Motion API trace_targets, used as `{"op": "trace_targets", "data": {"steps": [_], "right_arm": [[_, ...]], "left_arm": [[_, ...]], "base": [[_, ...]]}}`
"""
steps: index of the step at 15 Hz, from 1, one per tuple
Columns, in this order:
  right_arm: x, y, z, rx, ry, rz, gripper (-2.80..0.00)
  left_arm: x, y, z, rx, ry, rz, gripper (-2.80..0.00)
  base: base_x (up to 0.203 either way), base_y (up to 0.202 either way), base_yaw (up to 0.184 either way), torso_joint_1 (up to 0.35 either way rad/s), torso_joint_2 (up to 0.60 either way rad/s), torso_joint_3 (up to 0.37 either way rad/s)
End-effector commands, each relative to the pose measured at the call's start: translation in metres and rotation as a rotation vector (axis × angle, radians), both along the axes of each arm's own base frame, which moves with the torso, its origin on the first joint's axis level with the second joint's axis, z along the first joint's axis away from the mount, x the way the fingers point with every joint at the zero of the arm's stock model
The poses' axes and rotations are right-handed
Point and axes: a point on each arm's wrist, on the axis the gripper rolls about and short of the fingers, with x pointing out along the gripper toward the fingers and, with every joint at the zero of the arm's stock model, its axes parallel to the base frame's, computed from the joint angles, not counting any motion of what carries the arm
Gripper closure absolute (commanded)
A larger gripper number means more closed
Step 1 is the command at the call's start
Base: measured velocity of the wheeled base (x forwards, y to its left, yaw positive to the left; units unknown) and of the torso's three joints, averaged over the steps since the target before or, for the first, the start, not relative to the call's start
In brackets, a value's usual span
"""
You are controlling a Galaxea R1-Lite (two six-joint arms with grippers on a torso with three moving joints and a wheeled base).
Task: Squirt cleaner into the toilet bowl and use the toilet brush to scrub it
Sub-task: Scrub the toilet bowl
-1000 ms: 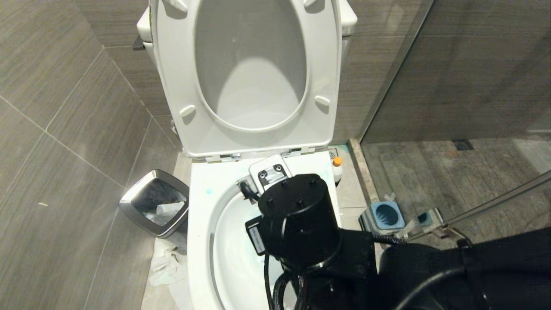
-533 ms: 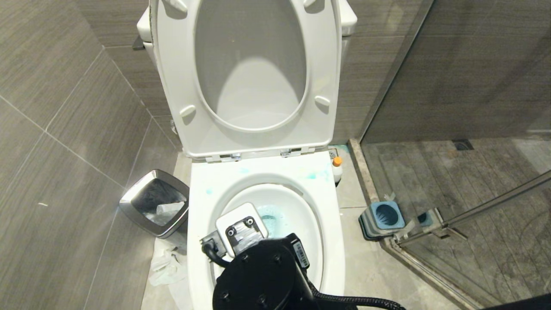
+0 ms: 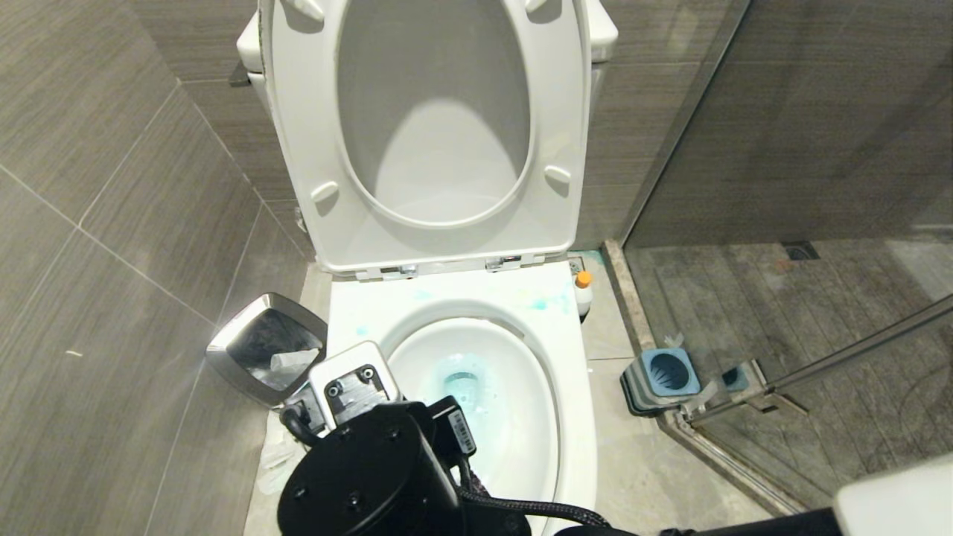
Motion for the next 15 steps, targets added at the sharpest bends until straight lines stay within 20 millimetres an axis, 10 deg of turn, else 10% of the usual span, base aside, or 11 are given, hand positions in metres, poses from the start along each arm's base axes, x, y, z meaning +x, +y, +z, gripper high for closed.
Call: {"op": "trace_targets", "data": {"steps": [1,15], "right_arm": [[0.010,0.018,-0.016,-0.007,0.003,-0.005,0.00],[0.138,0.038,0.000,0.068,-0.088,-0.149,0.00]], "left_arm": [[0.000,0.000,0.000,0.000,0.002,0.001,0.00],[0.000,0.000,0.000,0.000,0.001,-0.001,0.00]], "base": [[0.000,0.000,0.000,0.000,0.00,0.000],[0.000,0.000,0.000,0.000,0.00,0.000]]}}
